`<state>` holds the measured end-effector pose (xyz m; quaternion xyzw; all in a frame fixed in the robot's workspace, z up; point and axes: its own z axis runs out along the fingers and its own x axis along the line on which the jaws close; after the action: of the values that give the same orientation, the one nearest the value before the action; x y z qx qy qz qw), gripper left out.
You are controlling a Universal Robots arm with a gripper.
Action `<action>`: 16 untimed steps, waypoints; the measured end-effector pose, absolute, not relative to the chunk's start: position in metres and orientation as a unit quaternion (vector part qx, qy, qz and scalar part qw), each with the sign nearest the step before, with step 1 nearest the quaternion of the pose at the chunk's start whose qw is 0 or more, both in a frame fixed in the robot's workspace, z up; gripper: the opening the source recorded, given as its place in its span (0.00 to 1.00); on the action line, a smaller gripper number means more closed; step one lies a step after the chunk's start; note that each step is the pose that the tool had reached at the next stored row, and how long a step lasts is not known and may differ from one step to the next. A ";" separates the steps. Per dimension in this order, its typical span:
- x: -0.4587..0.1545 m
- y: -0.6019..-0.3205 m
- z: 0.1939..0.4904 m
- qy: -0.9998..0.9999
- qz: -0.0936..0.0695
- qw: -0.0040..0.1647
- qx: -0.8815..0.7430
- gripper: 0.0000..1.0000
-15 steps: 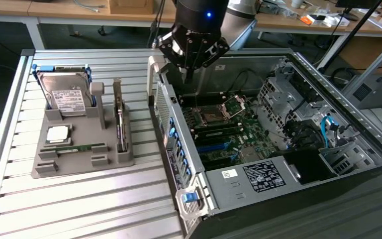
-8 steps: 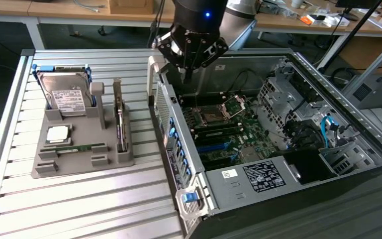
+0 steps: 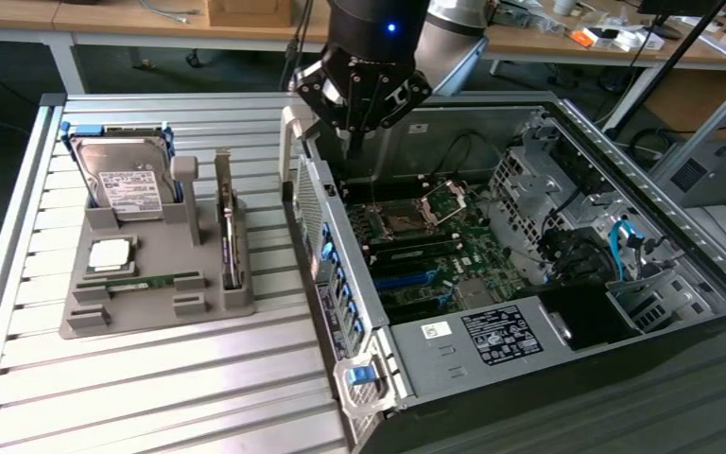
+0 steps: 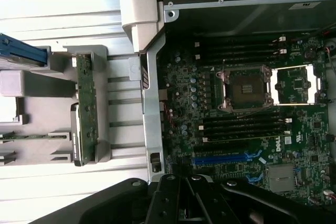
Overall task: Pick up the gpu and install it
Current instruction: 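Reach for the gpu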
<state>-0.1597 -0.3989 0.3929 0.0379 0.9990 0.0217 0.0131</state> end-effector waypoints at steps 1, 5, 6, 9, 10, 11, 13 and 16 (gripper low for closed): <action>-0.160 -0.399 0.393 0.999 0.022 0.013 0.038 0.11; -0.161 -0.399 0.393 0.999 0.022 0.013 0.038 0.11; -0.162 -0.399 0.393 0.999 0.022 0.013 0.038 0.11; -0.162 -0.399 0.393 0.999 0.022 0.013 0.038 0.11; -0.163 -0.399 0.393 0.999 0.022 0.013 0.038 0.11; -0.163 -0.399 0.393 0.999 0.022 0.013 0.038 0.11; -0.163 -0.399 0.393 0.999 0.022 0.013 0.038 0.11; -0.164 -0.399 0.393 0.999 0.022 0.013 0.038 0.11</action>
<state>-0.1643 -0.3990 0.3929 0.0379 0.9990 0.0217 0.0131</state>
